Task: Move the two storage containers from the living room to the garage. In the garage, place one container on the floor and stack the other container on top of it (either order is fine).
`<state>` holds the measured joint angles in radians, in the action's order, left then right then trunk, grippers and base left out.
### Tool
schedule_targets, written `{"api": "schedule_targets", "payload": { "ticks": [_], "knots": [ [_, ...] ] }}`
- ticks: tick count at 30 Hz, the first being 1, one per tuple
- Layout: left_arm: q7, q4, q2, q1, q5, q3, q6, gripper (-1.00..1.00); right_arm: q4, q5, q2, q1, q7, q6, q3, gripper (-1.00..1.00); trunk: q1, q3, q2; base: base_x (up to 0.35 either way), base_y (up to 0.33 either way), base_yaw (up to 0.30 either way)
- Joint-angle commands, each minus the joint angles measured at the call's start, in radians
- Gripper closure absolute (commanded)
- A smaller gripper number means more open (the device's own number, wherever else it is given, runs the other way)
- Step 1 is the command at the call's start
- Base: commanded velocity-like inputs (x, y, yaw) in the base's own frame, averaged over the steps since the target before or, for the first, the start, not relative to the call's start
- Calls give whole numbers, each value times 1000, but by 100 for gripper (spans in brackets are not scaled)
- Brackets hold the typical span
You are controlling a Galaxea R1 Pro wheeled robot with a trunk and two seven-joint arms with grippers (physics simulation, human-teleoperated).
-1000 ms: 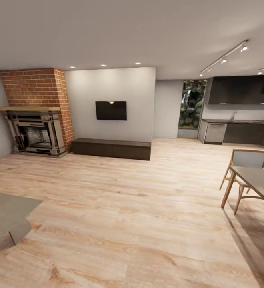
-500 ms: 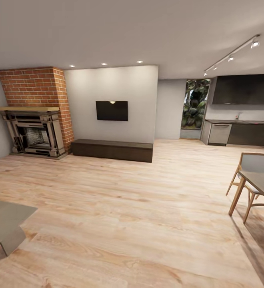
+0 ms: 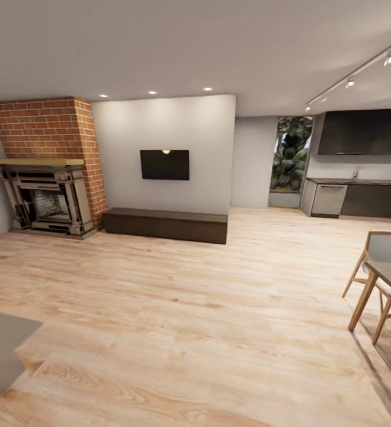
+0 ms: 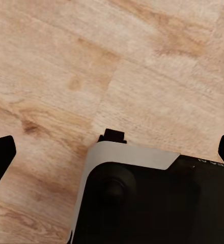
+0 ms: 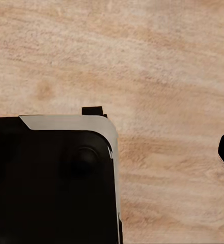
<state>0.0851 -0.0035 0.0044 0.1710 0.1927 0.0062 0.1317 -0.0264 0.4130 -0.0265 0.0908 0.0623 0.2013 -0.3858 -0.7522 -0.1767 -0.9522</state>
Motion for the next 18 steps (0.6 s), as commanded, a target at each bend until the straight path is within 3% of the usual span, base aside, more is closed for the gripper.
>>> {"api": "schedule_targets", "payload": {
  "ticks": [1,18],
  "knots": [
    [1,1,0,1,5,0,3,-100,-3,8,0,1,1,5,-8,-100,-1,-1,-1,322,0,0],
    [1,1,-1,1,5,0,3,-100,-3,7,0,1,1,11,-8,-100,-1,-1,-1,322,0,0]
  ]
}}
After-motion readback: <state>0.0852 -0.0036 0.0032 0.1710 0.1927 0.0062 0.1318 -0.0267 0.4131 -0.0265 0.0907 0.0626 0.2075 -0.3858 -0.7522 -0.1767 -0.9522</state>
